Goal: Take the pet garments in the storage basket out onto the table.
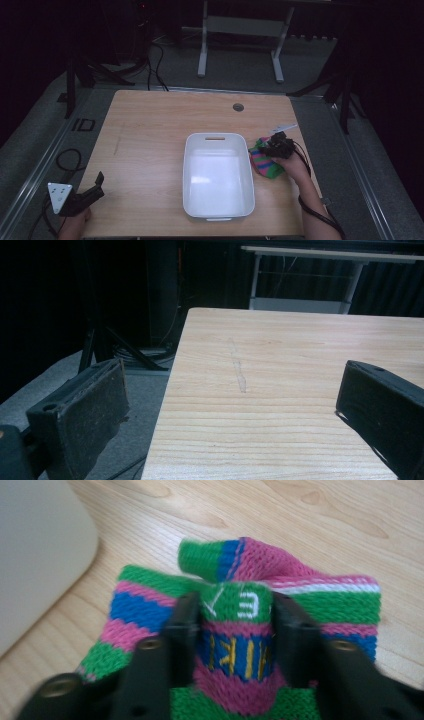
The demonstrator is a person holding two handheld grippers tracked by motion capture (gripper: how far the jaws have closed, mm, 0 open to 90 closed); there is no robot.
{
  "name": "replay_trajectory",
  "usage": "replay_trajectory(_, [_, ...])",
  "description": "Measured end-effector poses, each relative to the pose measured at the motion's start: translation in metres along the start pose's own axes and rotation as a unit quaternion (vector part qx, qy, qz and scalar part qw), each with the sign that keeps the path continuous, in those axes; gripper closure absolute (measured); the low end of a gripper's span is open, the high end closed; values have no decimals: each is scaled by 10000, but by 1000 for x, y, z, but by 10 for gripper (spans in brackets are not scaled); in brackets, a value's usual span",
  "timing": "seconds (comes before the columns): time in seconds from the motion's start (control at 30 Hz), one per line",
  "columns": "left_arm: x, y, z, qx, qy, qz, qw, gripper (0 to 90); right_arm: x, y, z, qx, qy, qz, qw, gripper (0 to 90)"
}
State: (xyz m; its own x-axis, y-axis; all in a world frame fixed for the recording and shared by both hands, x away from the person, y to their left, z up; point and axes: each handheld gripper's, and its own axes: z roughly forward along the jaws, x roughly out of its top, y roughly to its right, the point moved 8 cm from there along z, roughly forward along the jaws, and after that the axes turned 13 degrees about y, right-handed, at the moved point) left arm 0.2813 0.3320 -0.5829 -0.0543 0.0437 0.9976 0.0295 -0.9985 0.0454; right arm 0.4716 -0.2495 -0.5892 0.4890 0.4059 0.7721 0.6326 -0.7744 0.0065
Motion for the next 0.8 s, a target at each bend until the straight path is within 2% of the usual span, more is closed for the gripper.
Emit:
replay_trajectory(0.07, [0, 0, 0, 1, -1, -1, 10000, 9, 1, -1, -2, 24, -4, -70, 10000, 500])
replay_trajectory(0.1, [0, 0, 0, 1, 1, -1, 10000, 9, 6, 0, -8, -34, 32, -44, 10000, 414])
replay_trajectory(0.13, [0, 0, 0, 1, 1, -1, 10000, 10, 8, 0, -10, -42, 51, -25, 10000, 393])
replay_trajectory(0.2, [0, 0, 0, 3, 1, -14, 10000, 9, 13, 2, -20, -84, 196, 21, 9998, 330])
replay_trajectory(0.23, [0, 0, 0, 3, 1, -14, 10000, 9, 13, 2, -20, -84, 196, 21, 9998, 330])
replay_trajectory(0.27, [0, 0, 0, 3, 2, -13, 10000, 9, 15, 3, -27, -127, 309, 64, 9994, 259])
replay_trajectory(0.3, [0, 0, 0, 2, -1, -17, 10000, 9, 15, 4, -32, -174, 395, 116, 9990, 237])
replay_trajectory(0.37, [0, 0, 0, 0, -4, -11, 10000, 9, 14, 5, -40, -136, 543, 263, 9981, 155])
replay_trajectory(0.4, [0, 0, 0, -1, -14, -9, 10000, 9, 11, 5, -44, -103, 565, 245, 9980, 126])
replay_trajectory(0.43, [0, 0, 0, -1, -14, -9, 10000, 9, 11, 5, -44, -103, 565, 245, 9980, 126])
replay_trajectory(0.47, [0, 0, 0, 4, -7, -8, 10000, 9, 3, 7, -52, -194, 565, 229, 9980, 126])
replay_trajectory(0.53, [0, 0, 0, 0, -7, -6, 10000, 9, -4, 9, -57, -196, 559, 309, 9978, 122])
replay_trajectory(0.67, [0, 0, 0, 6, -3, 3, 10000, 9, -15, 13, -66, -199, 656, 469, 9965, 124])
replay_trajectory(0.7, [0, 0, 0, 6, -4, 7, 10000, 9, -24, 15, -71, -182, 756, 563, 9954, 127])
replay_trajectory(0.8, [0, 0, 0, 8, -3, 6, 10000, 9, -36, 18, -77, -267, 820, 573, 9946, 127])
